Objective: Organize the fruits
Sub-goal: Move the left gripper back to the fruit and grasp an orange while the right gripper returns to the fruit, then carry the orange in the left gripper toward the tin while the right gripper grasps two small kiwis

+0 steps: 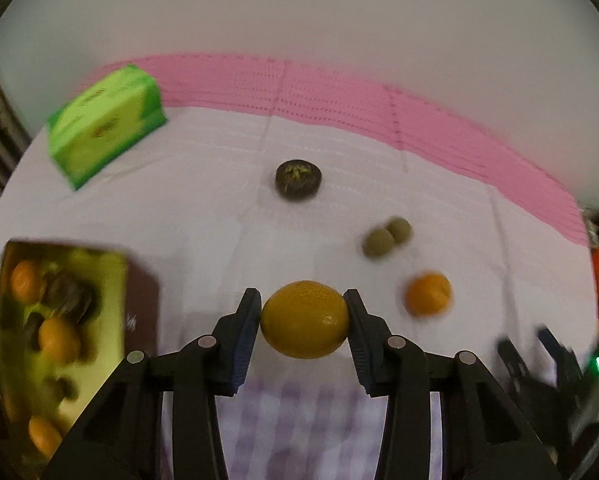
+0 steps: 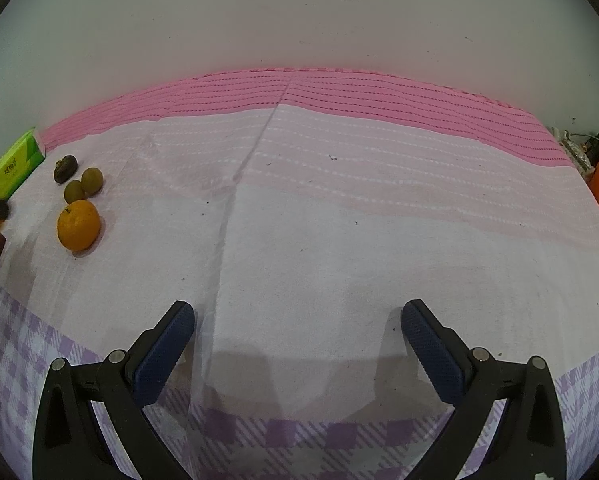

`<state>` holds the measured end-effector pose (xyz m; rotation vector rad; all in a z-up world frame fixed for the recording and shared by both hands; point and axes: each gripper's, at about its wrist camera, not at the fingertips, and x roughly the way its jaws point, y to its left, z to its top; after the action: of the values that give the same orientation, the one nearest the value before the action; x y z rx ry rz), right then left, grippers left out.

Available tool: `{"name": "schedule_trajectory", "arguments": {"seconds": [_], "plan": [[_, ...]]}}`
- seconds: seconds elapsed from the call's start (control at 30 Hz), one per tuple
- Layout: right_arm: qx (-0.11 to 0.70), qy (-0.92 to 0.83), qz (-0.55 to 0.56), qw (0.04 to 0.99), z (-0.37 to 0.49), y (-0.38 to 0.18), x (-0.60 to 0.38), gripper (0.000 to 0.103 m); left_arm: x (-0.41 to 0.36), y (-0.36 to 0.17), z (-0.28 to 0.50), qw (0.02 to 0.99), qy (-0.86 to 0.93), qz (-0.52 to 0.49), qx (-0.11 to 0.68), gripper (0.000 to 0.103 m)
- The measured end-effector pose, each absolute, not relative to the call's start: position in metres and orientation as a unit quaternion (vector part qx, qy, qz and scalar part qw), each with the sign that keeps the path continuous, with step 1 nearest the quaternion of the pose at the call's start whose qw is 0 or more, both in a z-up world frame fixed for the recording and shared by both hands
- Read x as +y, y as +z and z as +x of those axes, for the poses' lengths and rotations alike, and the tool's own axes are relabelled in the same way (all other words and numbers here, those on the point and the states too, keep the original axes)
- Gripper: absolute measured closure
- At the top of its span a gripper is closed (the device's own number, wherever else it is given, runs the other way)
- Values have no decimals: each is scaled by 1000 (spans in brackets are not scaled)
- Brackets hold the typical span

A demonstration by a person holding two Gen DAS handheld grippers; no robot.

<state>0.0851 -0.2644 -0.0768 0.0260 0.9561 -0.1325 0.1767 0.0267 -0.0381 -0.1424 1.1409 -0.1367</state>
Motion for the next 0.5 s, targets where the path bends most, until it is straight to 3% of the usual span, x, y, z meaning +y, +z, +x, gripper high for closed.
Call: {"name": "schedule_trajectory", "arguments": {"seconds": [0.1, 0.3, 0.5], "plan": [[444, -27, 66, 893, 82, -63, -269, 17, 40, -16, 141, 846, -77, -69, 523, 60], [420, 128, 69, 896, 115, -11, -213, 18, 81, 11, 88, 855, -71, -93, 505, 60], [454, 203, -42, 866, 165, -19, -132, 18, 127, 22, 53, 866, -32, -118, 485, 60]]}}
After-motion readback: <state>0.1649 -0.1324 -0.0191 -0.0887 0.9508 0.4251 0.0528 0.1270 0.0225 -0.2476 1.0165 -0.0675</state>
